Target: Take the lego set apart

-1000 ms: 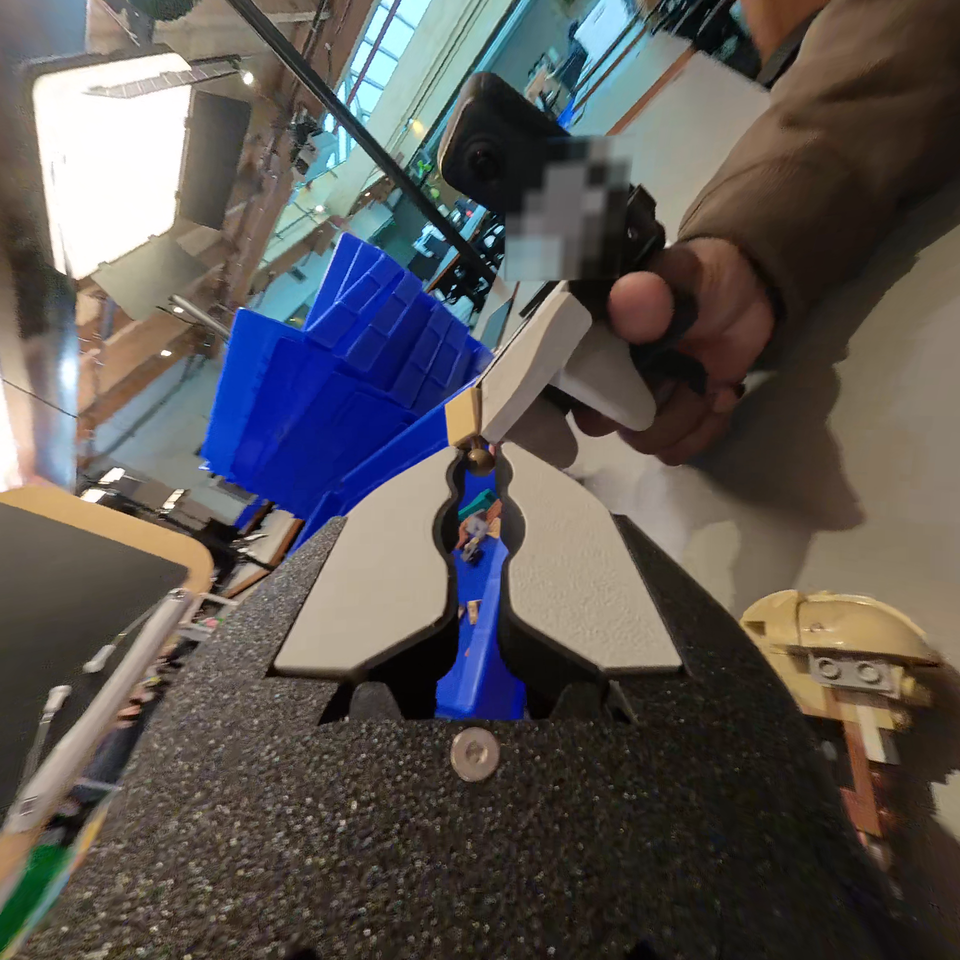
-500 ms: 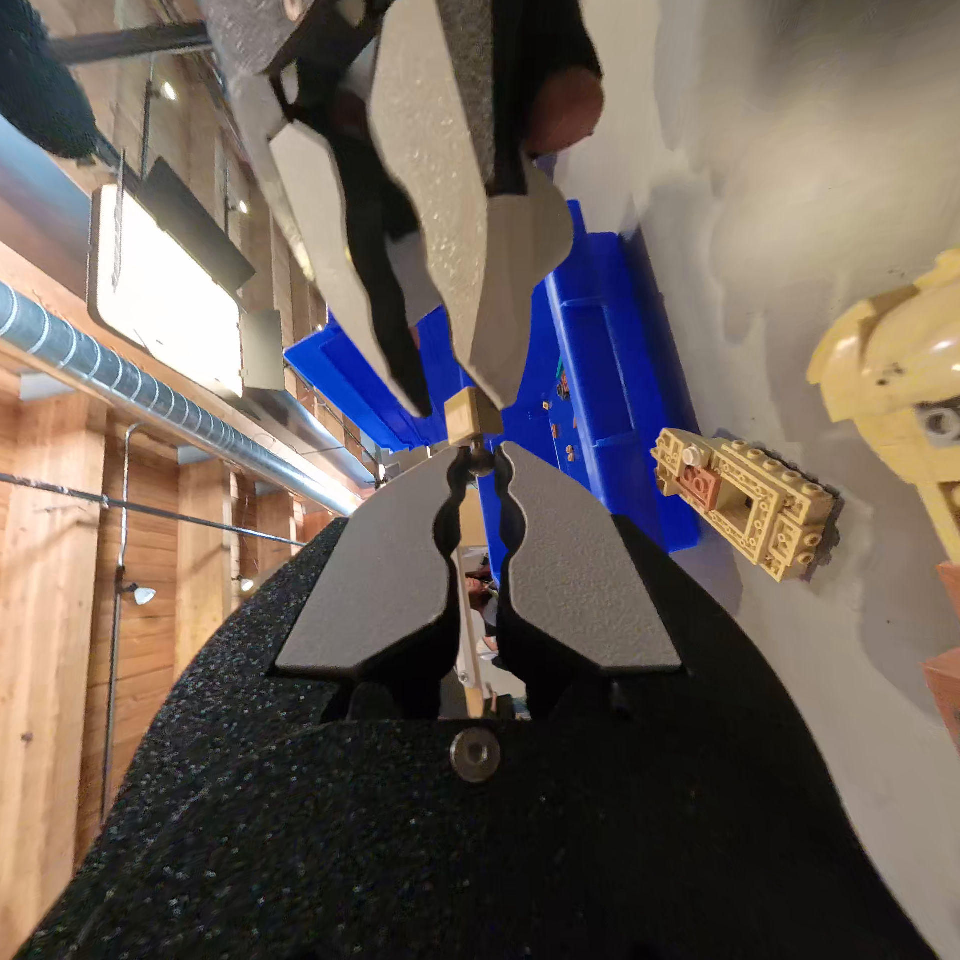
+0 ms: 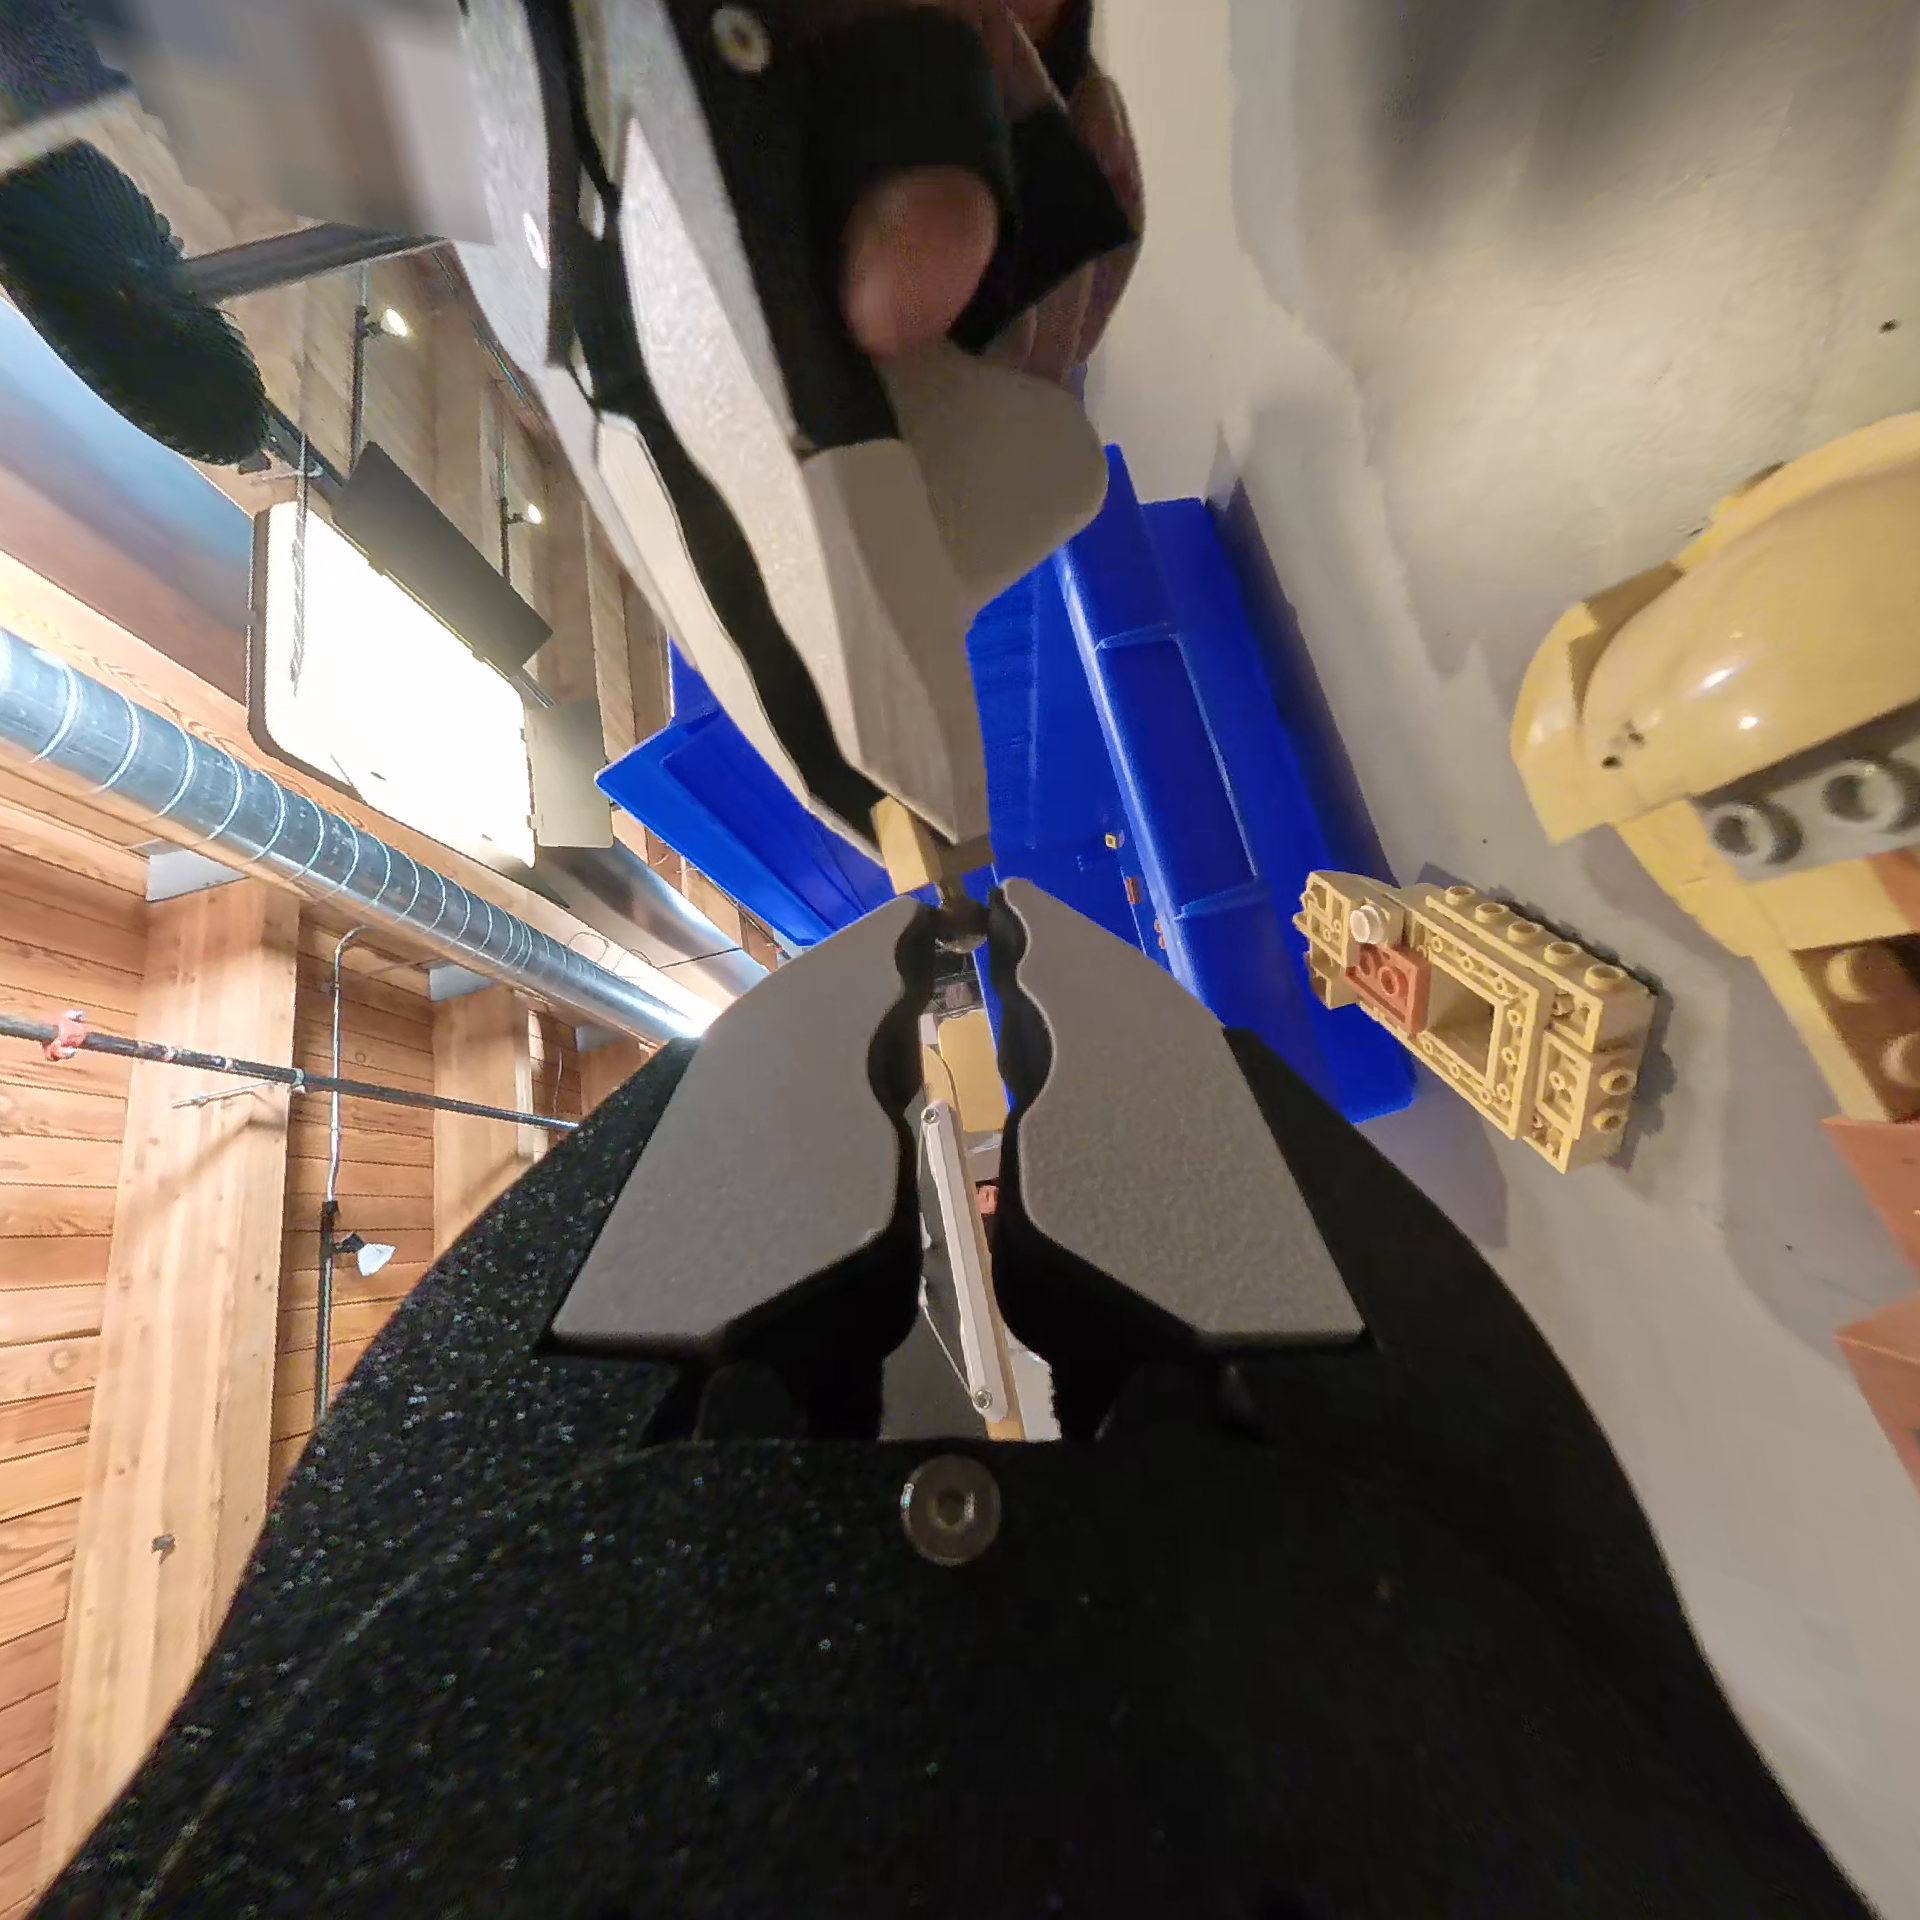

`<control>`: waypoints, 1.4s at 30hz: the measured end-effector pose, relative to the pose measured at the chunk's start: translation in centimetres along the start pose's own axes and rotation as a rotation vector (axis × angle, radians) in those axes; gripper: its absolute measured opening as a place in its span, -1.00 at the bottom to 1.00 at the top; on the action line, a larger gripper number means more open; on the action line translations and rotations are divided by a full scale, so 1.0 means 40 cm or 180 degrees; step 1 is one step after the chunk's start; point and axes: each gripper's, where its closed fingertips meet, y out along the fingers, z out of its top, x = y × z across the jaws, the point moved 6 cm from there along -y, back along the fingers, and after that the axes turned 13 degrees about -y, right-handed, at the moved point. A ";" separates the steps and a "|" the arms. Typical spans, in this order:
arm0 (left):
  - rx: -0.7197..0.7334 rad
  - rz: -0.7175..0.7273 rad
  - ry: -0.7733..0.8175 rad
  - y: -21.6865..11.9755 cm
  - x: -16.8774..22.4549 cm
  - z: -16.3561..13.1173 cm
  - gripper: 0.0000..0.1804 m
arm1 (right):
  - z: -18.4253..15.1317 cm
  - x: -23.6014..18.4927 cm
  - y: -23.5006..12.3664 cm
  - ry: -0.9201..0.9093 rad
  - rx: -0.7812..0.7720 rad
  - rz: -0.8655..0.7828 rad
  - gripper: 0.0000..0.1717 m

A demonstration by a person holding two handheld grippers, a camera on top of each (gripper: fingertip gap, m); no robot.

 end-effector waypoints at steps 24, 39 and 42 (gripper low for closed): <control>0.1514 -0.1834 -0.4881 0.000 -0.054 -0.042 -0.82 | 0.010 0.007 -0.025 0.0628 0.0925 0.0151 -0.81; 0.0459 -0.1256 -0.3161 0.012 -0.025 -0.027 -0.89 | -0.027 -0.016 -0.003 -0.0839 -0.0097 -0.0144 -0.73; 0.0278 -0.1021 -0.2763 0.015 -0.025 -0.018 -0.89 | -0.024 -0.019 0.003 -0.1266 -0.0305 -0.0375 -0.69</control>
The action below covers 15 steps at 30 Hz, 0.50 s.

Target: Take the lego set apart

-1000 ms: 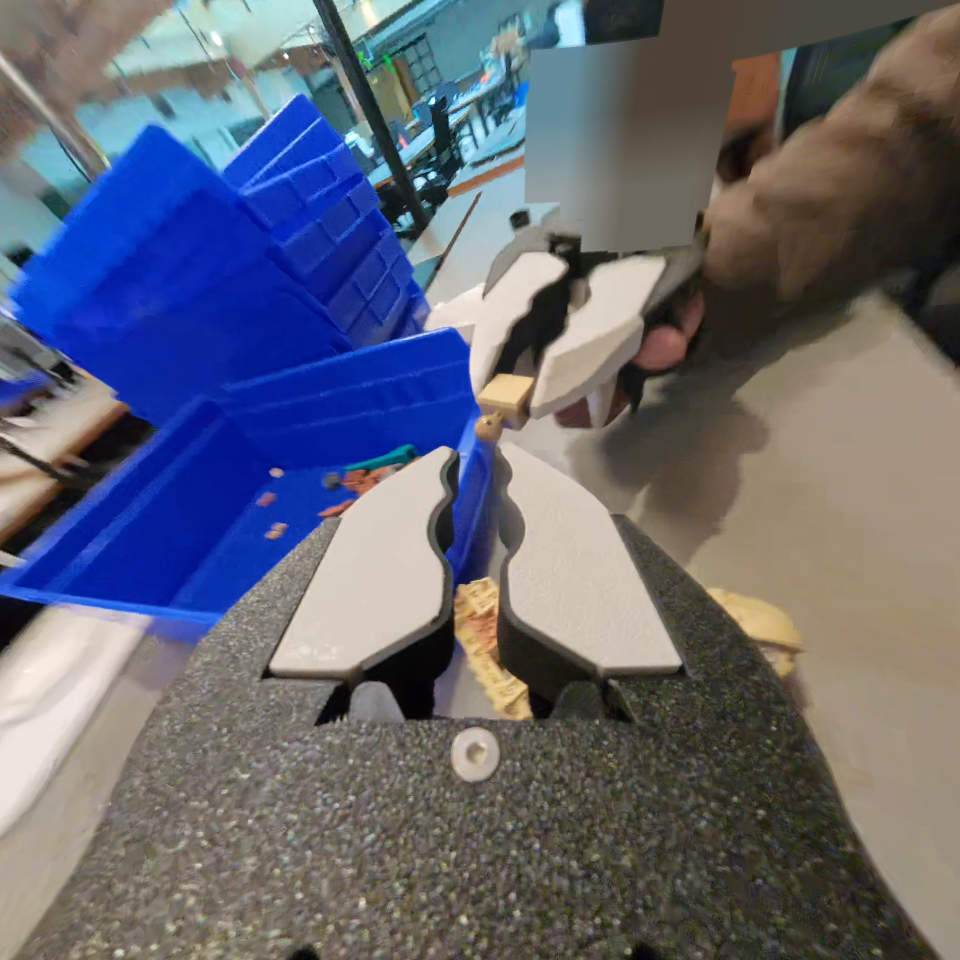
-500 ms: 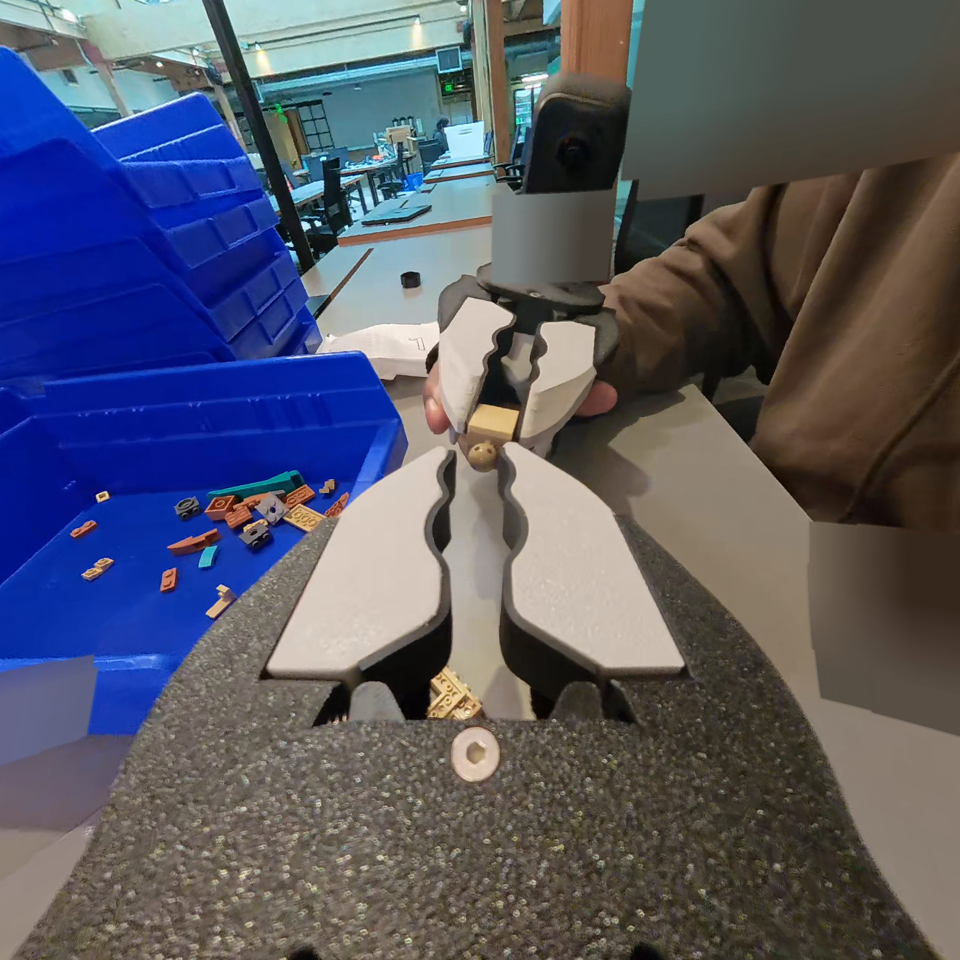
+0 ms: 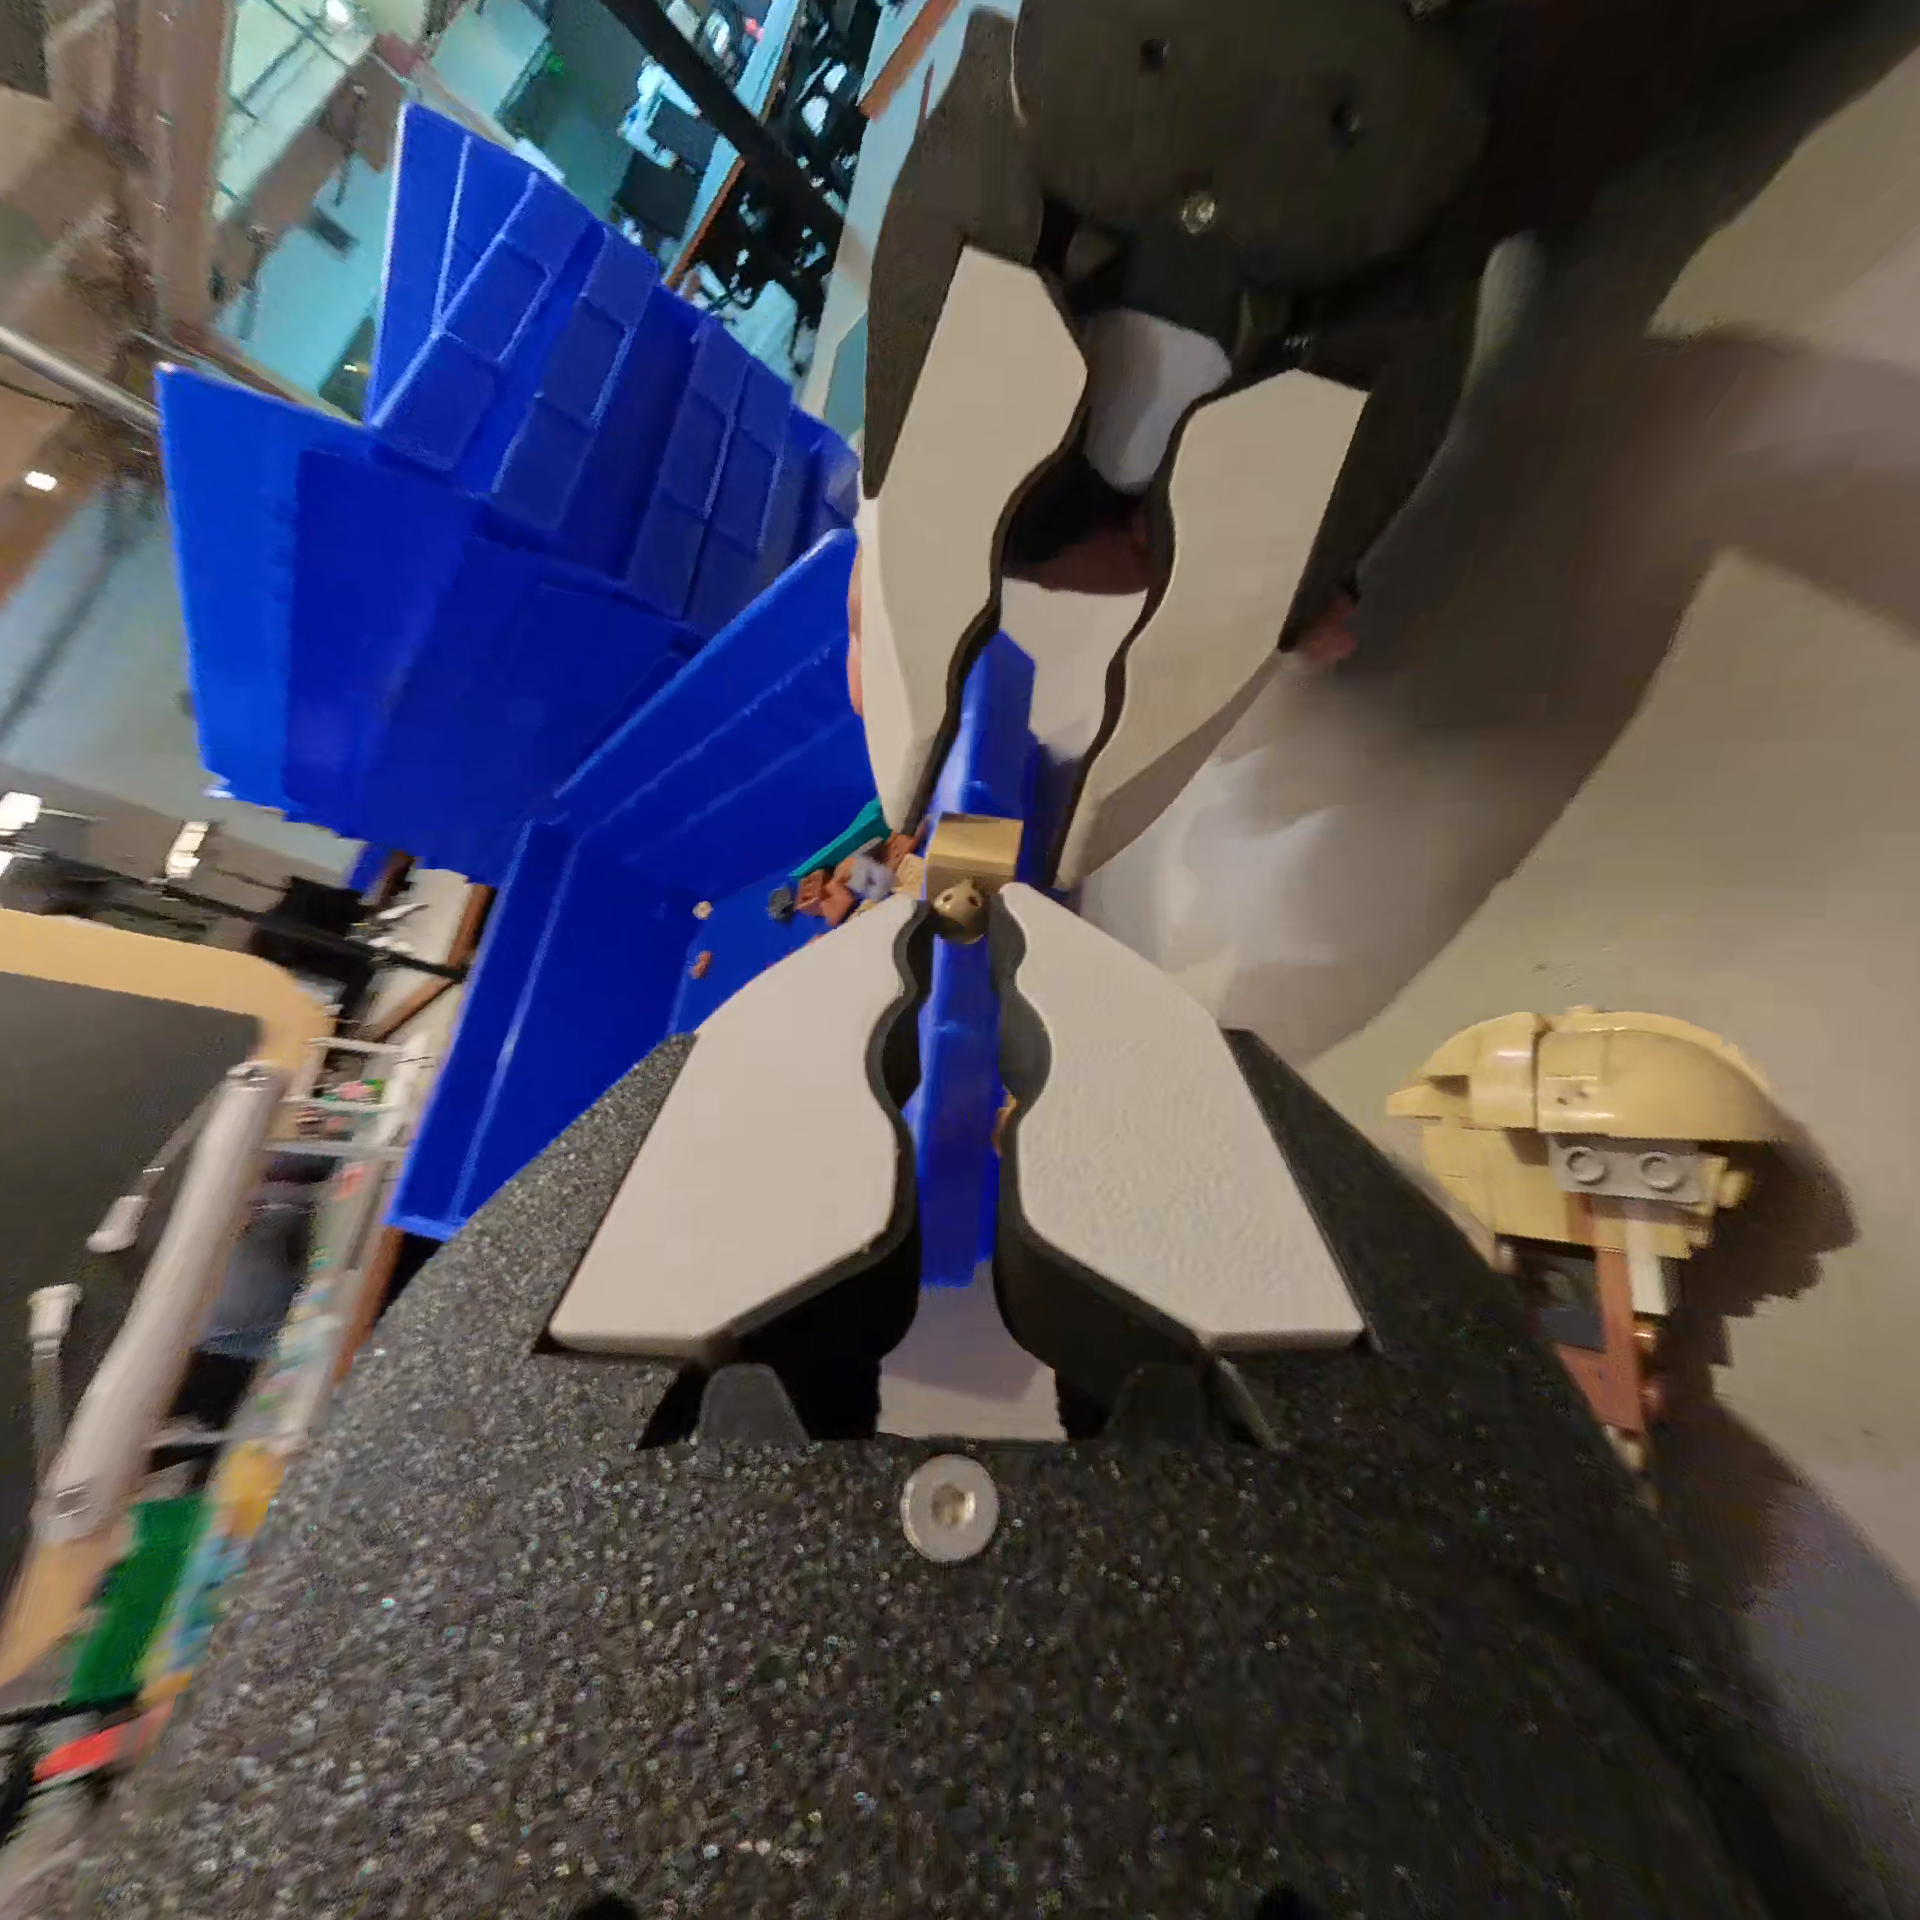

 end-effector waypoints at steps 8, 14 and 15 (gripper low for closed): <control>-0.0090 0.0925 0.0554 -0.007 -0.034 0.005 -0.89 | -0.016 0.032 0.016 -0.0091 -0.0354 -0.0577 -0.69; -0.0296 0.1364 0.0880 -0.007 -0.056 -0.019 -0.89 | -0.022 0.069 0.047 -0.0483 -0.0373 -0.0610 -0.63; -0.0342 0.1438 0.0974 -0.007 -0.059 -0.023 -0.89 | -0.021 0.076 0.057 -0.0557 -0.0369 -0.0611 -0.63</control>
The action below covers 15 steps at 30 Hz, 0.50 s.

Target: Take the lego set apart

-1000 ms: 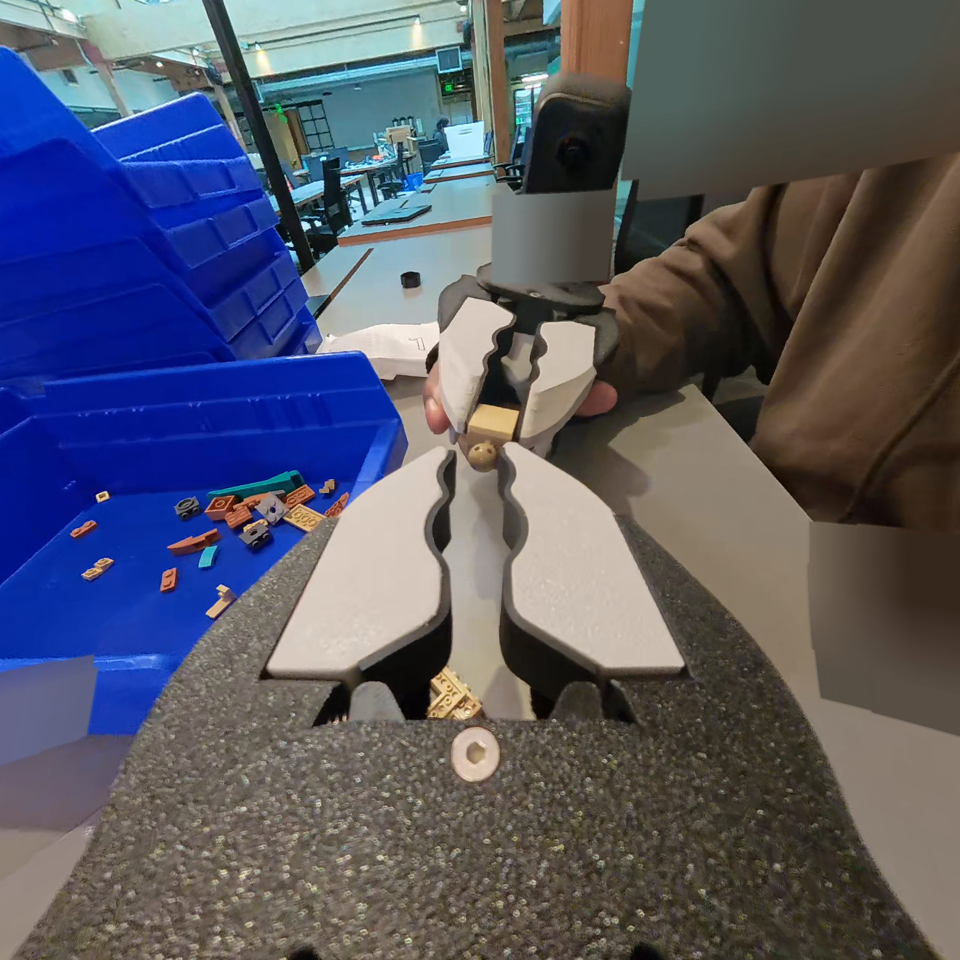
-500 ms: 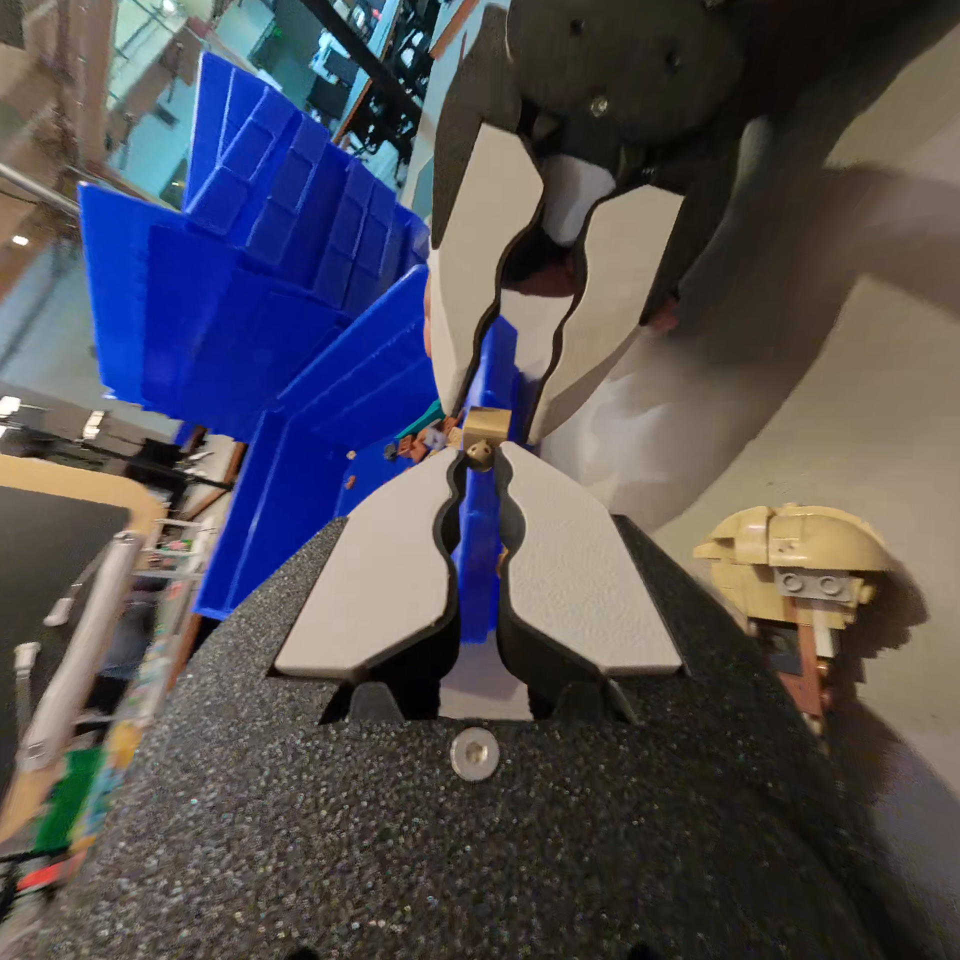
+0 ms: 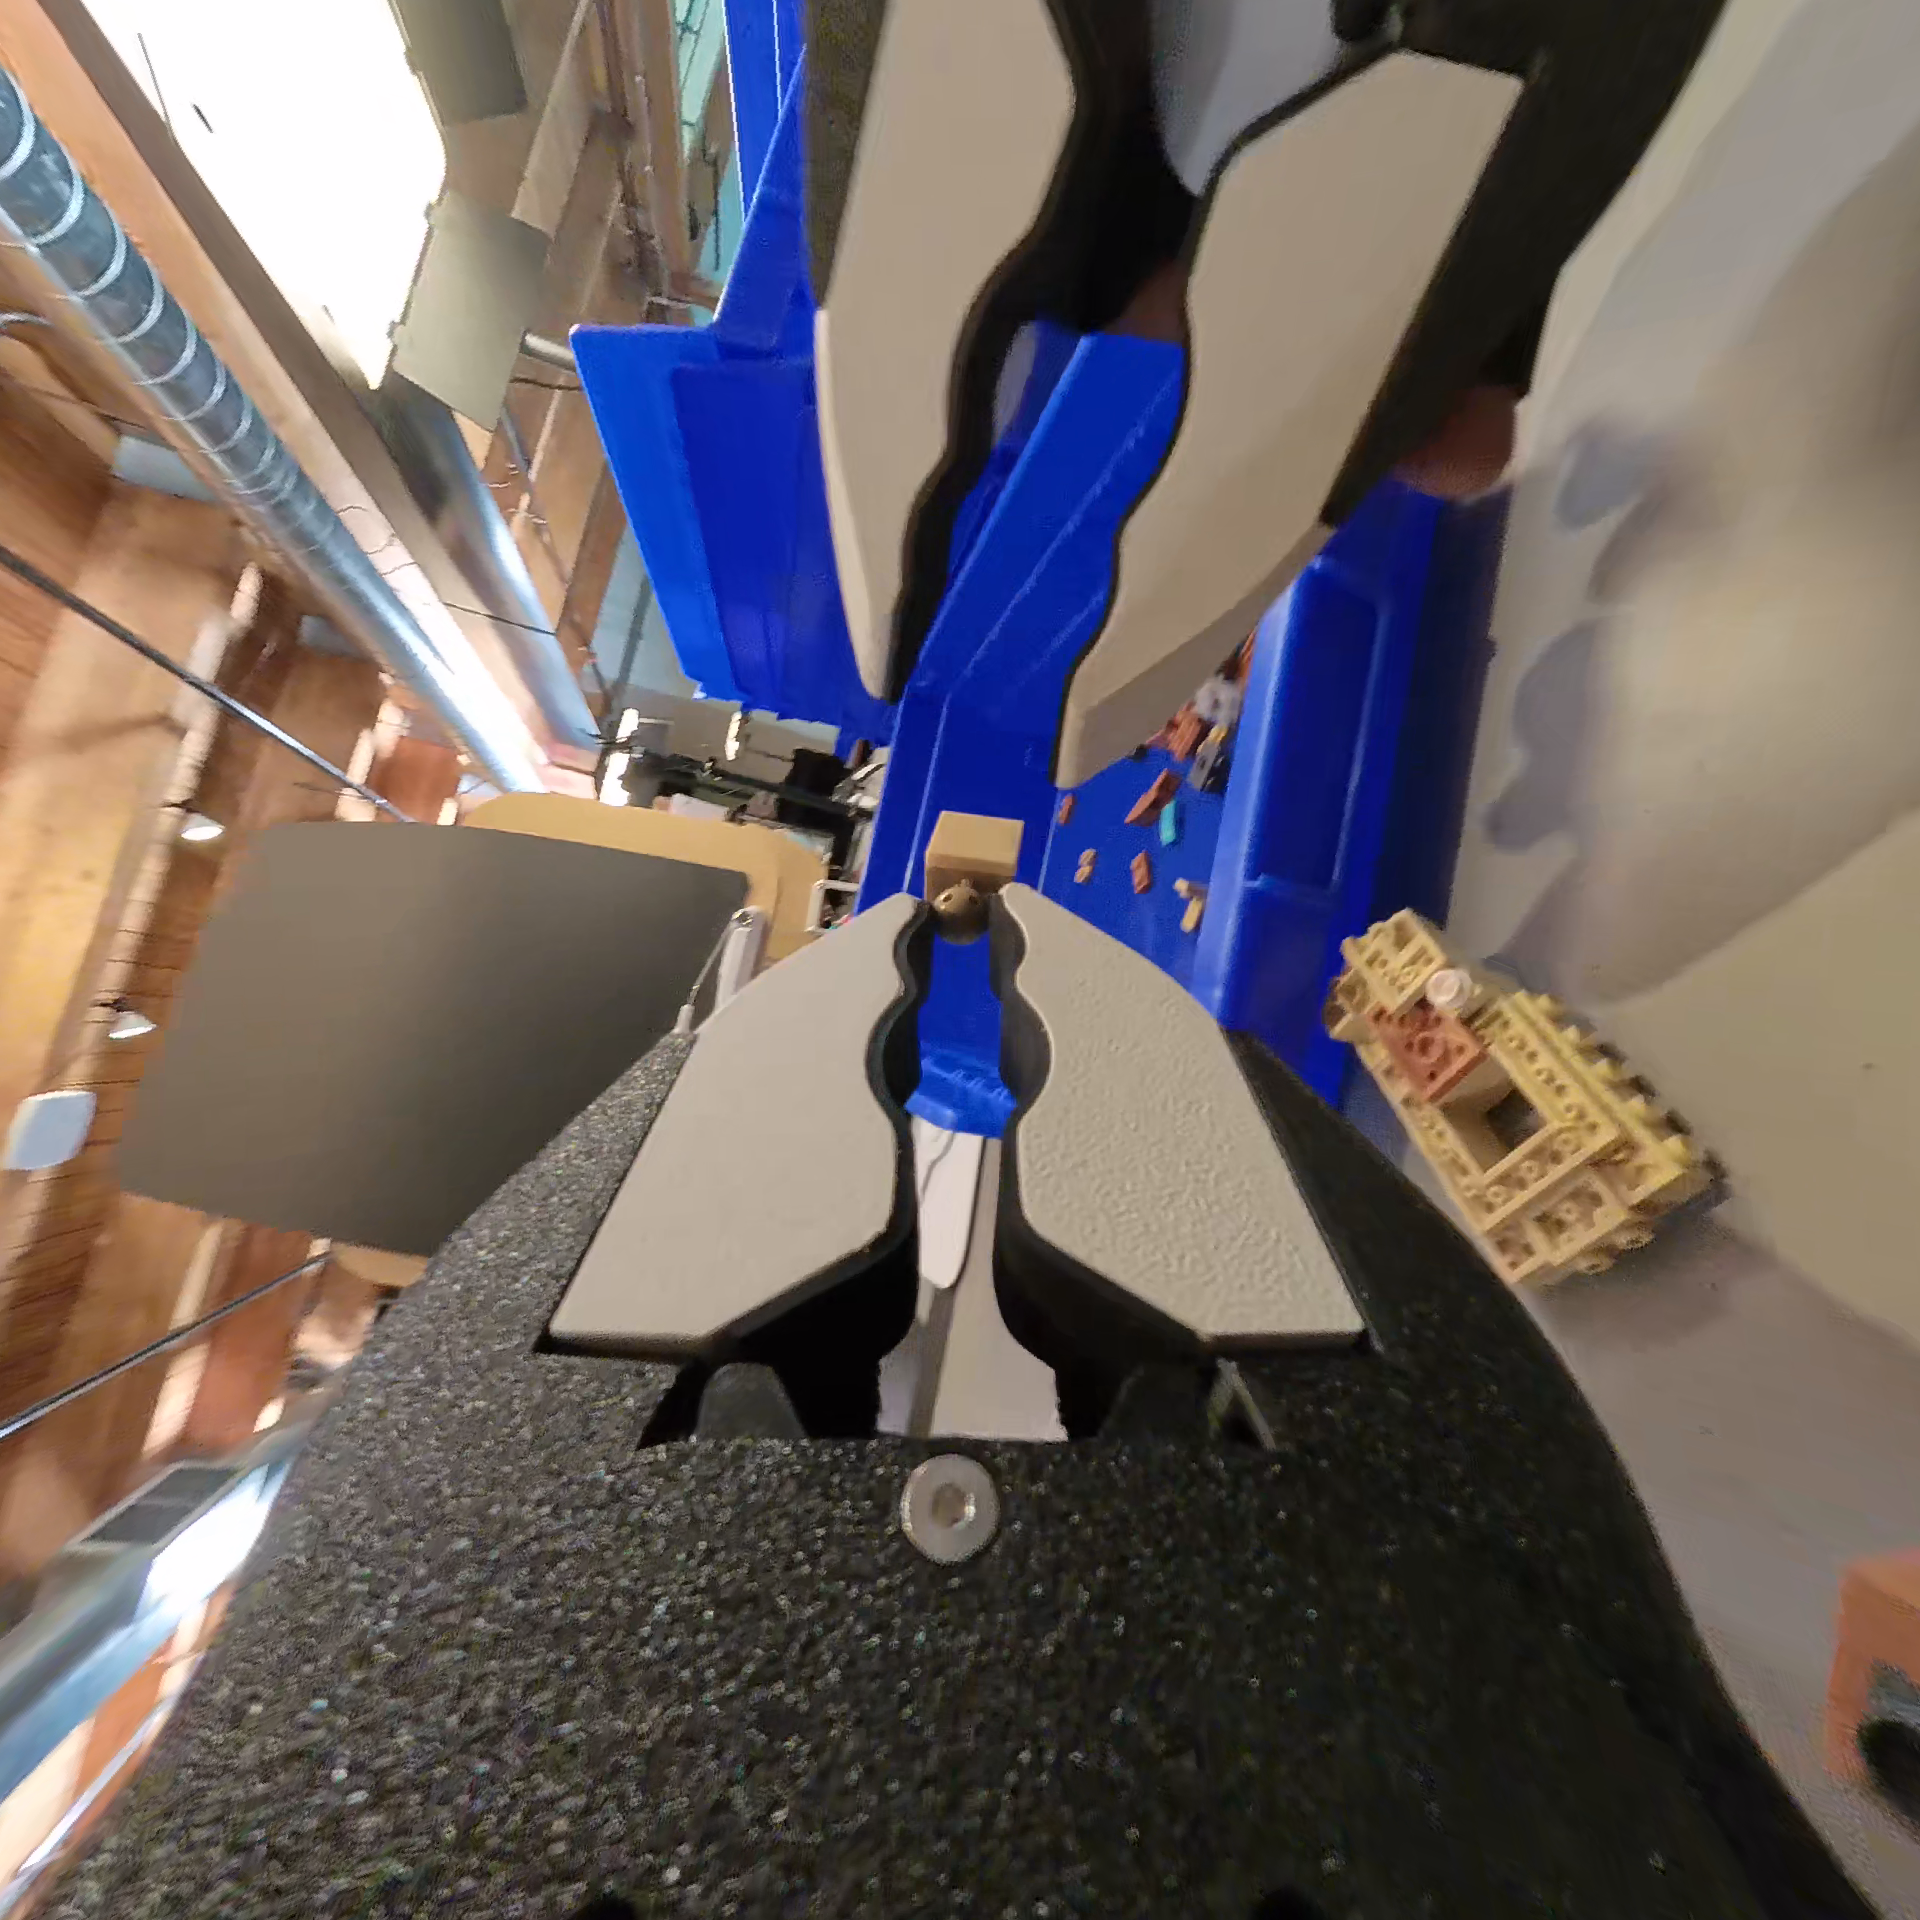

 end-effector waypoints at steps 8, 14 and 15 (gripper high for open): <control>-0.0081 0.0212 0.0651 0.034 -0.011 -0.028 -0.90 | -0.024 0.001 0.063 -0.0211 -0.0213 -0.0217 -0.60; -0.0034 0.0330 0.0934 0.063 0.008 -0.017 -0.90 | -0.039 -0.015 0.055 -0.0230 -0.0414 -0.0396 -0.64; -0.0047 0.0345 0.0979 0.061 0.012 -0.017 -0.90 | -0.038 -0.021 0.054 -0.0279 -0.0427 -0.0407 -0.65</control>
